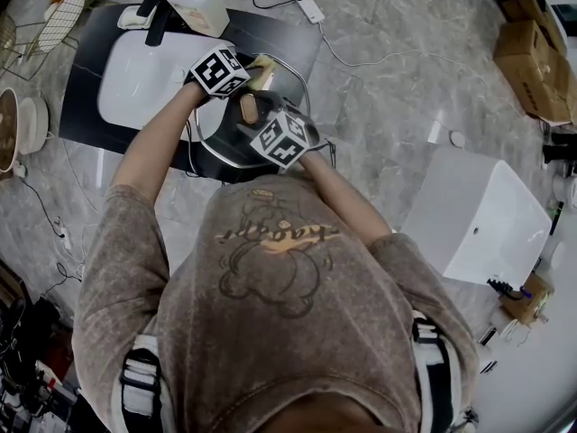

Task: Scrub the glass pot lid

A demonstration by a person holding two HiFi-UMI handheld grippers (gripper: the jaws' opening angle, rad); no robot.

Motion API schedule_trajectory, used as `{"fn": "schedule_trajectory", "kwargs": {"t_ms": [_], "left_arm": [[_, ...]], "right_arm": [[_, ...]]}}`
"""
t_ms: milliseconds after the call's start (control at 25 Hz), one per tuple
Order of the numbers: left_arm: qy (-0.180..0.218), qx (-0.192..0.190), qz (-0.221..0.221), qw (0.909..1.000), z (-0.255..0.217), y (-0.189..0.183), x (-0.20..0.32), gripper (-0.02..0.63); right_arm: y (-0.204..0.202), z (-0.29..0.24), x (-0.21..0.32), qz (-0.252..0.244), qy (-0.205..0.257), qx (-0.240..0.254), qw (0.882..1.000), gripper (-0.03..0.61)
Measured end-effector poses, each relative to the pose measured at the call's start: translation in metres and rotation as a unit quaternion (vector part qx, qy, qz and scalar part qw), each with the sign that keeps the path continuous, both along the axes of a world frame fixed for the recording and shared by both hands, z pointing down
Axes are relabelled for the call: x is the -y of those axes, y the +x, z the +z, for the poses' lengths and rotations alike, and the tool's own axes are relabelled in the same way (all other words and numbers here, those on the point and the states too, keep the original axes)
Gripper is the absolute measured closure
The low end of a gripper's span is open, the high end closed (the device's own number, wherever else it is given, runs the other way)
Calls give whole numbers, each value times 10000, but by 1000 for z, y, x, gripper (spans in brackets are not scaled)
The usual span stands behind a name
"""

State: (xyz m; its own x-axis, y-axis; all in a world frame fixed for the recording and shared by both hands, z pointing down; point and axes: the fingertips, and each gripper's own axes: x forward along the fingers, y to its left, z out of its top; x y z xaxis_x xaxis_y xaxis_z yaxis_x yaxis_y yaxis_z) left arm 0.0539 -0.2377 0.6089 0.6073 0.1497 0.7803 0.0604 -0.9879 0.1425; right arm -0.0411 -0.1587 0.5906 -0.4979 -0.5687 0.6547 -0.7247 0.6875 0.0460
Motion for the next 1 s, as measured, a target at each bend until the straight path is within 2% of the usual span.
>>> {"fn": "schedule_trajectory", "kwargs": {"t_ms": [480,1000], "left_arm": [[86,143,-314,9994,-1,-36,9,546],[184,154,-809,9964,-4,-87,-9,548]], "right_arm": [[0,2,0,-1,-98,-71,9999,270],[1,2,1,-6,-224,-6,9997,270]]}}
